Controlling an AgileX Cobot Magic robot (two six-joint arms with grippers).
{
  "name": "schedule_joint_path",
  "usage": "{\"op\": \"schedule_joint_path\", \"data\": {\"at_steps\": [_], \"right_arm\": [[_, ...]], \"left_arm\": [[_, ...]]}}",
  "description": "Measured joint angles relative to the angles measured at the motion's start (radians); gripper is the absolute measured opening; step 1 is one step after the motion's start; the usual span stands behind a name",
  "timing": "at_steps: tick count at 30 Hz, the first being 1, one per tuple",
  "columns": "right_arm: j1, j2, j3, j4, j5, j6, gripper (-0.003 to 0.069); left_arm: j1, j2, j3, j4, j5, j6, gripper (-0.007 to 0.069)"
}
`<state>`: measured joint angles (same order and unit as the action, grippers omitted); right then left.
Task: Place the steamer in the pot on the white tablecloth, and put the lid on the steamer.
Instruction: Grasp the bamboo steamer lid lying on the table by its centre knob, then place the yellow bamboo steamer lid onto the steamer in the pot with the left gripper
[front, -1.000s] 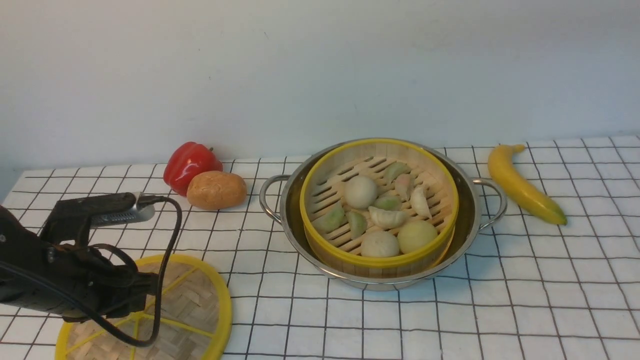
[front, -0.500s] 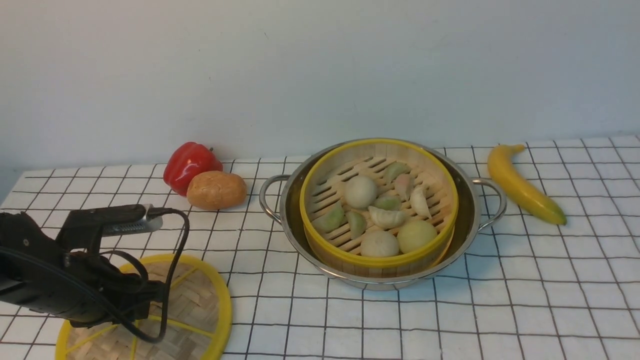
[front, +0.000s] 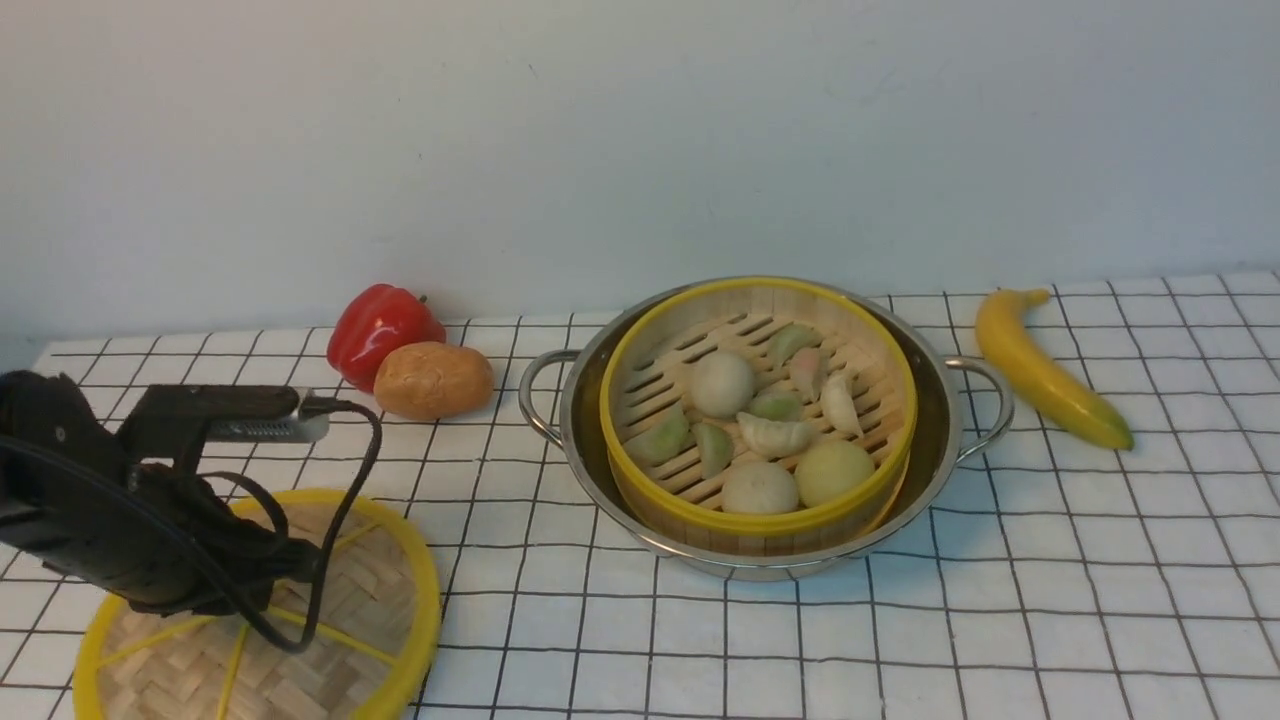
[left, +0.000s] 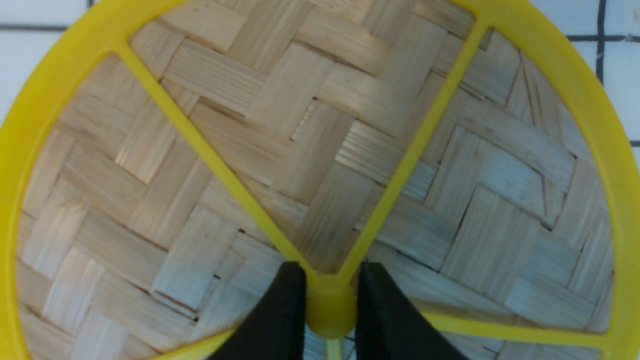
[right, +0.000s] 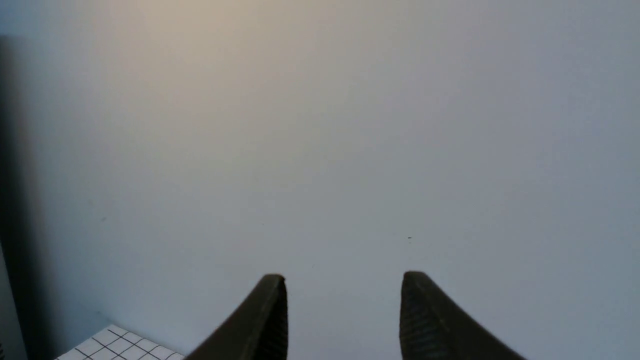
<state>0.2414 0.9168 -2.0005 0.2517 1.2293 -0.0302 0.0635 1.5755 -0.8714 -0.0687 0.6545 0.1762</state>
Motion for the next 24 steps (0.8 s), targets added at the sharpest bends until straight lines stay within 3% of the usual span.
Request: {"op": "schedule_joint_path", "data": {"at_steps": [6, 10, 12, 13, 18, 24], "right_arm": [[0.000, 0.000, 0.000, -0.039, 0.000, 0.000, 0.0325], [0.000, 0.000, 0.000, -0.042, 0.000, 0.002, 0.0325], [0.000, 0.000, 0.000, -0.045, 0.000, 0.014, 0.0325], [0.000, 0.000, 0.000, -0.045, 0.000, 0.015, 0.0325], [0.000, 0.000, 0.000, -0.045, 0.000, 0.022, 0.0325], [0.000, 0.000, 0.000, -0.045, 0.000, 0.030, 0.0325]], "left_arm": [[-0.037, 0.000, -0.244, 0.069, 0.176, -0.082, 0.0116], [-0.150, 0.004, -0.378, 0.069, 0.177, -0.087, 0.0116], [-0.288, 0.039, -0.474, 0.063, 0.136, -0.087, 0.0116], [-0.288, 0.039, -0.481, 0.063, 0.136, -0.087, 0.0116], [-0.514, 0.221, -0.644, 0.059, 0.067, -0.087, 0.0116], [-0.607, 0.389, -0.762, 0.069, 0.080, -0.087, 0.0116]]}}
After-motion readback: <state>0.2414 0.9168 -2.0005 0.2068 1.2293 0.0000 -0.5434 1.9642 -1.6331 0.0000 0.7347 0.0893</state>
